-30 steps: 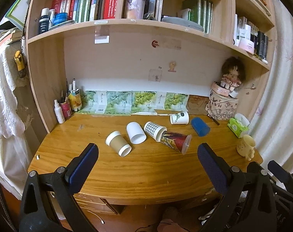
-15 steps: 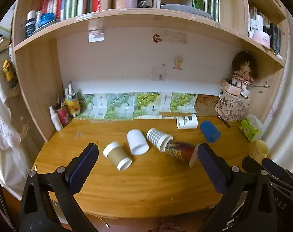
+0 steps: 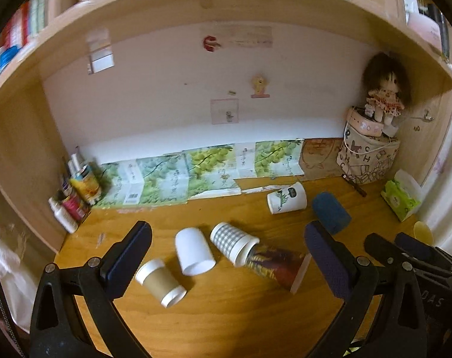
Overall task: Flip cup upright
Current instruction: 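Move the left tool down toward the white panda-print cup lying sideways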
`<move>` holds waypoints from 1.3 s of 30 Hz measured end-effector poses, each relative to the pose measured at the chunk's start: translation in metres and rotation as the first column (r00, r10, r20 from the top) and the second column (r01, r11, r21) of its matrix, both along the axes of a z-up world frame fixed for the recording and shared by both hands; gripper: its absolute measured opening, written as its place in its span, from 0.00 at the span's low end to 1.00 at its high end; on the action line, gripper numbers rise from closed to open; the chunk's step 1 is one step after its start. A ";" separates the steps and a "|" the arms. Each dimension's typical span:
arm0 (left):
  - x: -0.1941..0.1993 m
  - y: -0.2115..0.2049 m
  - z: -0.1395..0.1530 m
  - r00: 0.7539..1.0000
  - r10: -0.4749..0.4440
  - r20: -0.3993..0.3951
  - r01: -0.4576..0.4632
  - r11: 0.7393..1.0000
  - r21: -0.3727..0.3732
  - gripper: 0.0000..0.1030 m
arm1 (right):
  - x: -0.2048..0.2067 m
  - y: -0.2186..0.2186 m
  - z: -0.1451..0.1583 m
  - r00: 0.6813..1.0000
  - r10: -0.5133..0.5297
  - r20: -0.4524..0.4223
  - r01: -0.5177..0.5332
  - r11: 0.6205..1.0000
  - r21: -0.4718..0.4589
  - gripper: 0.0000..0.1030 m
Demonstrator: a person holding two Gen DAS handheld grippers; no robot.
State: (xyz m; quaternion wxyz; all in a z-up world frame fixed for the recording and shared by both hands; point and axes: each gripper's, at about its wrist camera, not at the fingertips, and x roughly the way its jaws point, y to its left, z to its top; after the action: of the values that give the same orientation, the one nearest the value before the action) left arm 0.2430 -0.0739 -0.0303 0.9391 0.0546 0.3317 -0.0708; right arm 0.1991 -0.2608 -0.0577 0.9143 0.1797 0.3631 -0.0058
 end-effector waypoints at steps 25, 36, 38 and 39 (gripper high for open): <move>0.156 -0.100 -0.044 0.934 -0.295 -0.202 0.342 0.903 0.261 0.99 | 0.147 -0.079 -0.083 0.959 0.129 -0.251 -0.073 0.973 0.221 0.78; 0.197 -0.133 -0.079 0.868 -0.416 -0.271 0.493 0.788 0.368 0.99 | 0.176 -0.095 -0.102 0.965 0.139 -0.224 -0.104 0.981 0.164 0.78; 0.202 -0.138 -0.084 0.852 -0.442 -0.279 0.522 0.758 0.392 0.99 | 0.179 -0.096 -0.102 0.967 0.149 -0.208 -0.124 0.984 0.132 0.78; 0.205 -0.140 -0.087 0.844 -0.456 -0.284 0.536 0.743 0.401 0.99 | 0.179 -0.096 -0.102 0.968 0.154 -0.200 -0.132 0.984 0.118 0.78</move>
State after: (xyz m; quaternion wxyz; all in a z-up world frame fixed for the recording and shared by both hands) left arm 0.4476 -0.2138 -0.1176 0.8133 0.3584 0.3897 -0.2414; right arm 0.3784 -0.3572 -0.1598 0.8585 0.1988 0.4688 0.0602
